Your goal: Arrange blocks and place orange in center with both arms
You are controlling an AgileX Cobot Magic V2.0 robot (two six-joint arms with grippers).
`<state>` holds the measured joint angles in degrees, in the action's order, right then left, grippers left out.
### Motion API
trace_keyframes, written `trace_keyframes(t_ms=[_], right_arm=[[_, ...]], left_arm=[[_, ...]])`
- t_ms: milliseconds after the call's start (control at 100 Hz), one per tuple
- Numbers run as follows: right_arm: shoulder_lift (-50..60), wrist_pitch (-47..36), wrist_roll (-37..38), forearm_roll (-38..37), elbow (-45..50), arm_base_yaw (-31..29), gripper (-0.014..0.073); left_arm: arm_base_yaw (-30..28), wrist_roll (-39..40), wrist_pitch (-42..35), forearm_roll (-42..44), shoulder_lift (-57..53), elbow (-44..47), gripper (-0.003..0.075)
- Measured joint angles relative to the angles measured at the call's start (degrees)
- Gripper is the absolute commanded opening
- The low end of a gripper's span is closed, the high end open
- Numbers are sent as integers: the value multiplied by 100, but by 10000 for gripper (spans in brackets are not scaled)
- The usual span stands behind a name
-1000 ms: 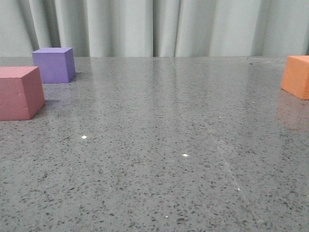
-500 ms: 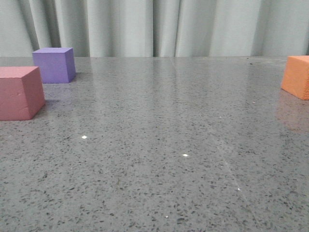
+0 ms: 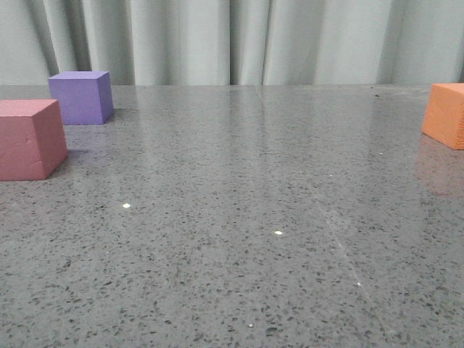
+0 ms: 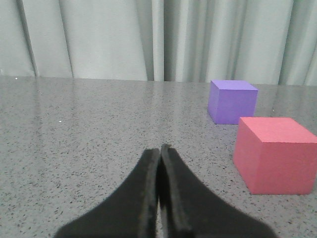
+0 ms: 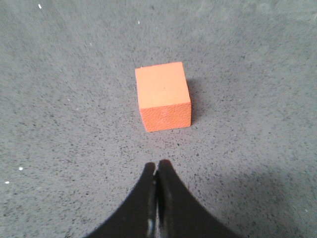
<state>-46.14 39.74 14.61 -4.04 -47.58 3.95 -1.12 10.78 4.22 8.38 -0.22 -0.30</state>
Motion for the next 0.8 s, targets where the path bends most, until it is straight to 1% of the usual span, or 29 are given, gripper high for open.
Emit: trace_keyframes(t_ms=[40,50,70,80,90,100,110,120,140,150,160,170,250,500,800], right_arm=[[-177,-89,-26,0,0,0,198],[-206,-103,-27,0,0,0,242],[-283,-142,-27,0,0,0,290],[-308,-156,-36,0,0,0,340],[-352,-183,-36,0,0,0,366],[-373,-195,-36,0,0,0,419],[-412,-220,-40,0,0,0,445],[-430,-234,-40,0,0,0,499],[-478,-277,-50,0,0,0,552],[-494,-294,-50,0,0,0,602],[-523,-327,-50,0,0,0,627],[-536,-342,-50,0,0,0,673],[-677,-549,-91,0,0,0,631],[-1192,-1181,-536,0,-42,0,636],[-2443,-1376,-624,-287,-893,0,636]], left_arm=[[0,0,0,0,0,0,-13],[0,0,0,0,0,0,-13],[0,0,0,0,0,0,-13],[0,0,0,0,0,0,-13],[0,0,0,0,0,0,-13],[0,0,0,0,0,0,-13],[0,0,0,0,0,0,-13],[0,0,0,0,0,0,-13],[0,0,0,0,0,0,-13],[0,0,0,0,0,0,-13],[0,0,0,0,0,0,-13],[0,0,0,0,0,0,-13],[0,0,0,0,0,0,-13],[0,0,0,0,0,0,-13],[0,0,0,0,0,0,-13]])
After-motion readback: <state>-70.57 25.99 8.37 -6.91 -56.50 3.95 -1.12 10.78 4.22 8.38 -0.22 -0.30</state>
